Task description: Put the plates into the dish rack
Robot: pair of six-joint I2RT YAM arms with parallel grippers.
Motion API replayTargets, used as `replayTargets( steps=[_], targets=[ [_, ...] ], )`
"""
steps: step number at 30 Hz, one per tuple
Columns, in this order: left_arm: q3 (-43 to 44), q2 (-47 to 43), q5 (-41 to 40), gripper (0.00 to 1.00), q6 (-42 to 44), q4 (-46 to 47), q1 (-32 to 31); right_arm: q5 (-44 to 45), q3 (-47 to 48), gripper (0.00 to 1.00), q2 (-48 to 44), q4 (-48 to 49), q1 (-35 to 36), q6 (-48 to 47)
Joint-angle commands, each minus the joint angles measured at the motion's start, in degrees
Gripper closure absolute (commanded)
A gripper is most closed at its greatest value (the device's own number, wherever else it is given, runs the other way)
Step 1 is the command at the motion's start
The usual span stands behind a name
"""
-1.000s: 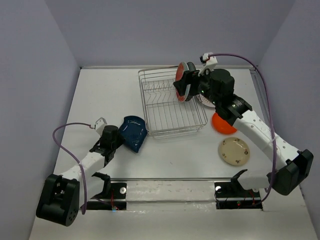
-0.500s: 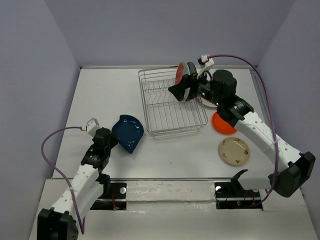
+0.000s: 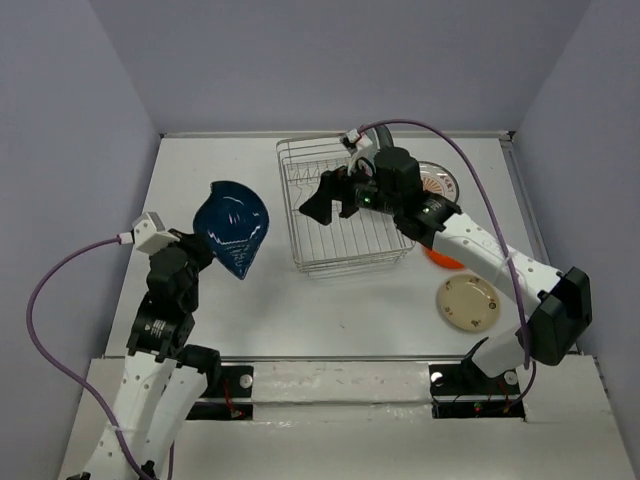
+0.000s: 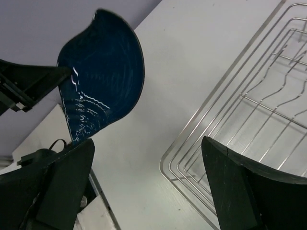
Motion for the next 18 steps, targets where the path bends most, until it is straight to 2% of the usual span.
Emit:
replayTargets(
  steps=[1, 8, 12, 16, 18],
  targets=[
    [6.91, -1.58, 8.22, 0.95, -0.47, 10.33, 0.2, -1.39, 4.3, 0.01, 3.4, 2.98, 3.14, 1.65],
    [4.89, -1.76, 22.12, 0.95, -4.87, 18.07, 0.2, 0.11, 4.31, 0.0, 7.28, 5.79, 4.64, 4.55],
    [2.87, -1.41, 28.29, 0.95, -7.68, 22.64, 0.2, -2.7, 3.08, 0.01, 7.99, 9.57, 4.64, 6.48],
    [0.41, -1.15, 31.46, 0.95, -9.88, 28.01, 0.2, -5.34, 0.18, 0.1, 8.6, 14.93, 4.64, 9.38],
    [-0.2, -1.06, 32.26, 0.95, -10.32, 28.72, 0.2, -6.3, -1.49, 0.27, 8.26, 17.65, 4.64, 11.74]
  ],
)
